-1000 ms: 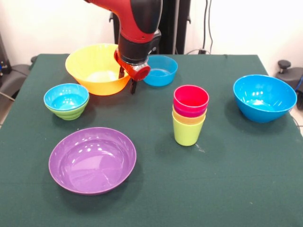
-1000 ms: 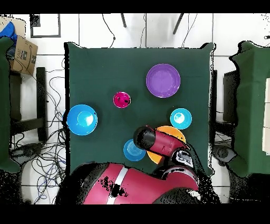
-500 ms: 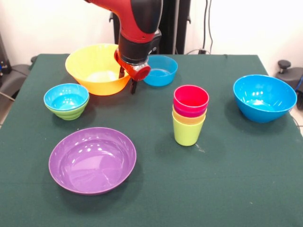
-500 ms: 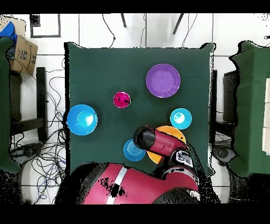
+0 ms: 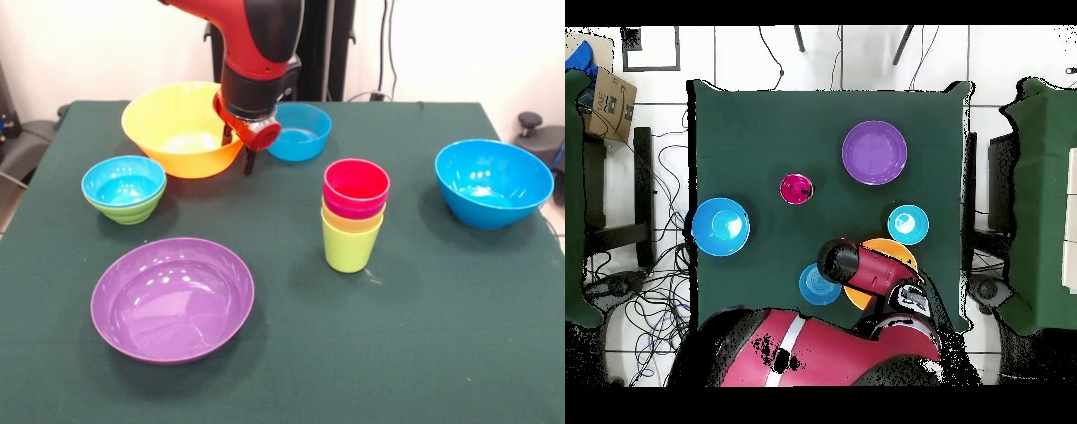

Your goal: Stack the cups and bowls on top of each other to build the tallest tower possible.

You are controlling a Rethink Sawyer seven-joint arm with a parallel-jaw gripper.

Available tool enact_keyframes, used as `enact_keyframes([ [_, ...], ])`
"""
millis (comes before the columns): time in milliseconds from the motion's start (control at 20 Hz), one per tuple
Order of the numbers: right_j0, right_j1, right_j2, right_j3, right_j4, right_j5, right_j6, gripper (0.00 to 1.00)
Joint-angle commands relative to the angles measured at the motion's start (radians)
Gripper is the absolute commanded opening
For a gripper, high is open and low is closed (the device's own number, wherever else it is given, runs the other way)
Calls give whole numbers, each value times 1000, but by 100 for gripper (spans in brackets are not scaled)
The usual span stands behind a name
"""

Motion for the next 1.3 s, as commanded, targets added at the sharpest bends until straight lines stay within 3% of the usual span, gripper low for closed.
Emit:
enact_keyframes([
  [50,30,19,59,-73,-34,11,44,100],
  [400,45,14,55,-78,-27,34,43,100],
  [650,93,34,22,-122,-19,76,44,100],
  [700,101,36,16,-126,-14,80,50,0],
  [1300,138,111,26,-281,23,153,47,0],
])
